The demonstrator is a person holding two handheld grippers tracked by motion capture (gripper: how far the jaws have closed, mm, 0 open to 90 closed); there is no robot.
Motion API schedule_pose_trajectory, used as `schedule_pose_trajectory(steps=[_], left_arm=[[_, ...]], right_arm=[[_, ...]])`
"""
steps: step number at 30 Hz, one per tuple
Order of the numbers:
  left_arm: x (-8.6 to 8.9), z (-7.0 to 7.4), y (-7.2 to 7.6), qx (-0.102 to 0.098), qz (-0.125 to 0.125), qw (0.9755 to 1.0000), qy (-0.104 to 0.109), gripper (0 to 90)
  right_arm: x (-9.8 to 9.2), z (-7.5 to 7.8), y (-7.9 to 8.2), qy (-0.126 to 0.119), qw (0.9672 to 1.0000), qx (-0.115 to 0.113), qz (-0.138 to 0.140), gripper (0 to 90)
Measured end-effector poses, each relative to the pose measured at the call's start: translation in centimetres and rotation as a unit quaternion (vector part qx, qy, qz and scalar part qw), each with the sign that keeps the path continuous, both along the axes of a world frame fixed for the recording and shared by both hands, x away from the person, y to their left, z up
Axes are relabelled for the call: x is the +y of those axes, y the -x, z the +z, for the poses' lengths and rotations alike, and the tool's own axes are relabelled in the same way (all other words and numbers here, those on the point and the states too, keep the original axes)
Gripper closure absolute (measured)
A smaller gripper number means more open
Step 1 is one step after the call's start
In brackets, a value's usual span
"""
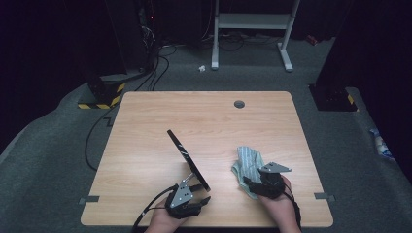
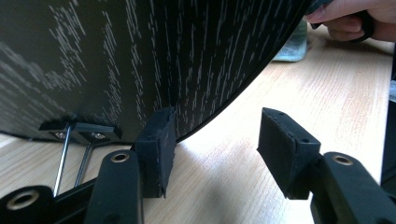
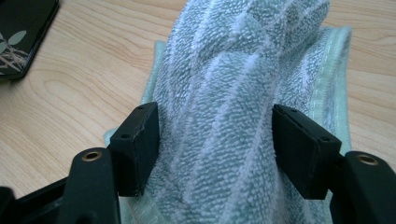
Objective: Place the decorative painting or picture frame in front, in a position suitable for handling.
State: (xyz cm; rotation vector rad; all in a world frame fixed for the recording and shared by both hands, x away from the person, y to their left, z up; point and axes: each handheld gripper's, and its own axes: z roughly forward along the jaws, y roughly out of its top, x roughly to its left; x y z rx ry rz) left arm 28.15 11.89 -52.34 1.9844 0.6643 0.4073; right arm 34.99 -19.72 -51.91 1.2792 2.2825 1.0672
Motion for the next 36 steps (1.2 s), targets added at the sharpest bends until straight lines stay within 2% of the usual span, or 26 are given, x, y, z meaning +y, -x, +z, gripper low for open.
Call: schedule_pose_trajectory(steps=[5, 11, 14, 17, 19, 21, 23, 28, 32, 34, 36], left_arm=[[-0.1, 0.0, -0.1, -0.004, -0.001, 1.0000, -0.003, 48.2], [1.3, 0.3, -0.1, -0.011, 0.014, 0.9998, -0.005, 49.5], [2.7, 0.4, -0.1, -0.019, 0.037, 0.9991, -0.012, 52.6], [4.0, 0.7, -0.5, -0.019, 0.063, 0.9978, -0.012, 56.6], [4.6, 0.6, -0.8, -0.013, 0.085, 0.9960, -0.022, 56.7], [5.2, 0.5, -1.2, -0.012, 0.097, 0.9947, -0.029, 58.0], [5.5, 0.3, -1.7, 0.008, 0.097, 0.9948, -0.030, 59.5], [4.9, -0.1, -3.0, 0.017, 0.100, 0.9933, -0.055, 61.3], [4.2, -0.5, -3.7, 0.035, 0.094, 0.9923, -0.073, 69.0], [4.1, -0.5, -3.8, 0.042, 0.089, 0.9929, -0.067, 73.3], [4.0, -0.6, -4.1, 0.052, 0.089, 0.9917, -0.077, 77.5]], right_arm=[[0.0, -0.1, 0.2, 0.001, 1.0000, -0.001, -0.001, 34.0], [0.1, -0.1, 0.2, 0.001, 1.0000, 0.000, -0.001, 34.0], [0.2, -0.1, 0.0, 0.005, 1.0000, -0.001, 0.003, 34.0], [0.3, -0.1, 0.0, 0.007, 1.0000, 0.001, 0.004, 34.1], [0.4, -0.2, -0.1, 0.006, 1.0000, 0.002, 0.003, 34.1], [0.4, -0.2, -0.2, 0.006, 1.0000, 0.004, 0.004, 34.0], [0.5, -0.2, -0.3, 0.006, 1.0000, 0.004, 0.005, 34.0], [0.7, -0.2, -0.4, 0.004, 1.0000, 0.006, 0.004, 34.0], [0.7, -0.2, -0.4, 0.006, 1.0000, 0.004, 0.005, 34.1], [0.6, -0.2, -0.4, 0.005, 1.0000, 0.003, 0.005, 34.1], [0.6, -0.3, -0.3, 0.004, 1.0000, 0.003, 0.004, 34.1]])
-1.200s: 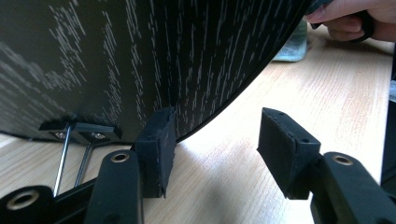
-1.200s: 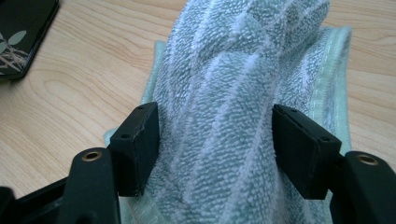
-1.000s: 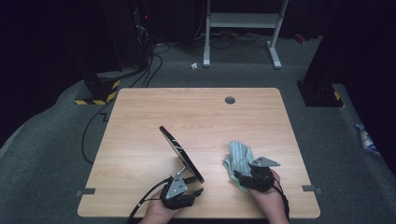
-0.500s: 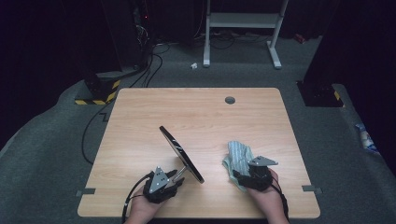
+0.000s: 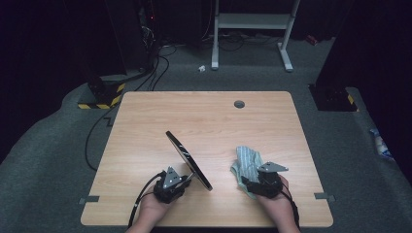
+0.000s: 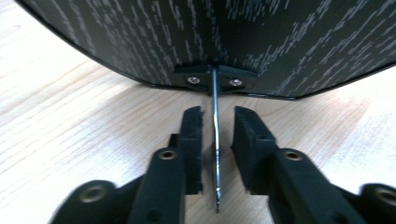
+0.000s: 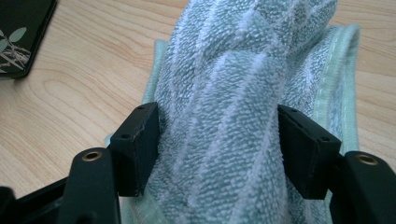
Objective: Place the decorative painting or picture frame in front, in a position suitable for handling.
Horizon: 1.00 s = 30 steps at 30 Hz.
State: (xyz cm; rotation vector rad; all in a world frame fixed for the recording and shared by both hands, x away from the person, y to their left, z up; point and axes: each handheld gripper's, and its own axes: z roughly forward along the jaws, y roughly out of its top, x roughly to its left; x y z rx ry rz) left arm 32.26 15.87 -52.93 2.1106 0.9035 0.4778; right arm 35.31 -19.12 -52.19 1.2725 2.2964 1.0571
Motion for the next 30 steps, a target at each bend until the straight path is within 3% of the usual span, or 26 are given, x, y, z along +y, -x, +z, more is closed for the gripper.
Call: schedule_pose_trajectory(steps=[6, 10, 23, 30], left_arm=[[0.1, 0.0, -0.6, 0.018, -0.004, 0.9998, 0.009, 87.9], [0.2, 0.0, -0.8, 0.021, -0.003, 0.9997, 0.011, 88.4], [0.3, -0.1, -2.5, 0.022, 0.033, 0.9991, 0.018, 88.5], [0.2, -0.1, -3.5, 0.022, 0.042, 0.9987, 0.017, 88.5]], right_arm=[[0.0, 0.0, 0.1, -0.001, 1.0000, -0.002, -0.001, 34.1], [0.0, 0.0, 0.1, 0.000, 1.0000, -0.002, -0.002, 34.3], [0.6, 0.3, -0.4, 0.013, 0.9999, 0.002, -0.005, 36.9], [0.8, 0.4, -0.5, 0.011, 0.9999, 0.010, 0.003, 48.1]])
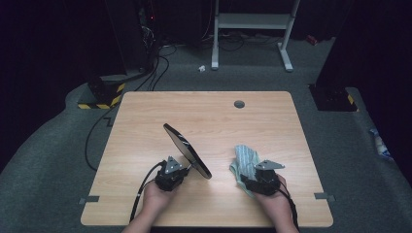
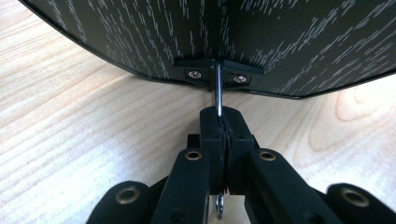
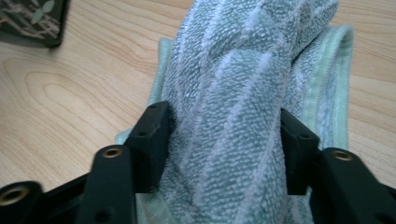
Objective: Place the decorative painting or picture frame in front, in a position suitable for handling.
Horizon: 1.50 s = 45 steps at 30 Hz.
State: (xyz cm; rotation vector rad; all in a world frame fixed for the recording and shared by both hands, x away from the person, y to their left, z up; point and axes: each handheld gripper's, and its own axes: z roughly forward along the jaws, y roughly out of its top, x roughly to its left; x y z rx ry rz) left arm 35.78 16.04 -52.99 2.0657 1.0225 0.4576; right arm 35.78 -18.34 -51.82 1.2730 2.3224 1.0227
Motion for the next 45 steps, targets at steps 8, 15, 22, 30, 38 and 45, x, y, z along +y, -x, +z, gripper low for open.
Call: schedule_pose_trajectory(steps=[8, 15, 22, 30, 38, 45], left_arm=[[0.3, 0.0, -0.2, 0.002, 0.007, 0.9998, 0.018, 77.3], [1.0, 0.1, 0.9, -0.008, -0.003, 0.9998, 0.017, 70.8], [1.1, 0.0, 1.8, -0.008, -0.017, 0.9998, 0.002, 70.8], [1.1, 0.0, 1.6, 0.003, -0.005, 1.0000, 0.004, 75.0], [1.5, -0.1, 1.2, 0.009, 0.006, 0.9999, 0.013, 87.1], [1.2, 0.0, 1.4, 0.001, 0.005, 1.0000, -0.001, 88.4]], right_arm=[[0.2, 0.3, 0.2, -0.002, 0.9999, -0.012, 0.006, 67.6], [0.3, 2.2, 1.5, -0.019, 0.9971, -0.073, 0.011, 68.0], [1.4, 5.8, 3.0, -0.053, 0.9879, -0.143, 0.031, 68.0], [3.5, 9.6, 4.0, -0.081, 0.9761, -0.193, 0.060, 67.8], [5.9, 12.3, 3.8, -0.106, 0.9660, -0.222, 0.078, 67.9], [8.0, 14.4, 3.7, -0.134, 0.9570, -0.240, 0.092, 67.9]])
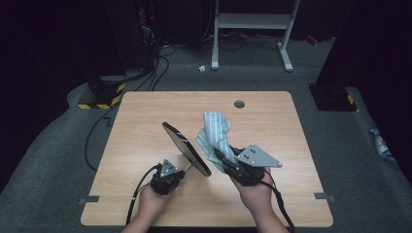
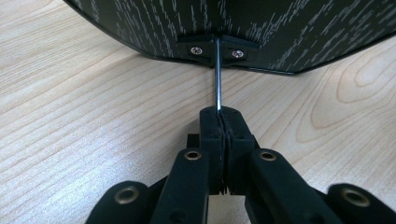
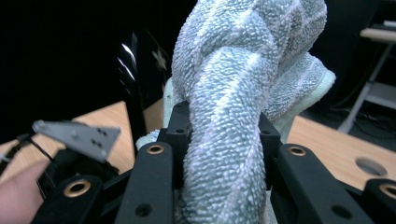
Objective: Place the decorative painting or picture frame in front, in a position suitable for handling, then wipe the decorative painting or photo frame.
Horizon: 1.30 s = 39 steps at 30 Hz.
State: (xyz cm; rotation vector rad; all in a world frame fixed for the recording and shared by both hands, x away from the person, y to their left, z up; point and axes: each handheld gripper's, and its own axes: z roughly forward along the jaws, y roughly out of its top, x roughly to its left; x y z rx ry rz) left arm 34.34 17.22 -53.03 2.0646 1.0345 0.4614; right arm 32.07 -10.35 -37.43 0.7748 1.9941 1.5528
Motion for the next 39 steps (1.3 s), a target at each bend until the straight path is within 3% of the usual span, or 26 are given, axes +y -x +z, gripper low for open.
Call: schedule_pose_trajectory(steps=[9, 18, 30, 39], left_arm=[[-0.1, 0.0, 0.1, -0.007, 0.000, 1.0000, -0.006, 88.6], [0.0, 0.0, 0.0, -0.003, -0.001, 1.0000, -0.003, 88.6], [0.0, 0.0, 0.0, 0.003, -0.001, 1.0000, 0.004, 88.7], [-0.2, 0.0, 0.0, -0.005, 0.002, 1.0000, -0.006, 88.7]], right_arm=[[3.1, 2.9, 0.4, -0.011, 0.9990, -0.027, 0.034, 67.9], [5.1, 4.2, 0.8, -0.010, 0.9976, -0.044, 0.053, 67.9], [6.5, 2.9, 0.7, 0.007, 0.9977, -0.040, 0.053, 67.3], [6.6, 1.7, 0.5, 0.013, 0.9975, -0.038, 0.057, 67.5]])
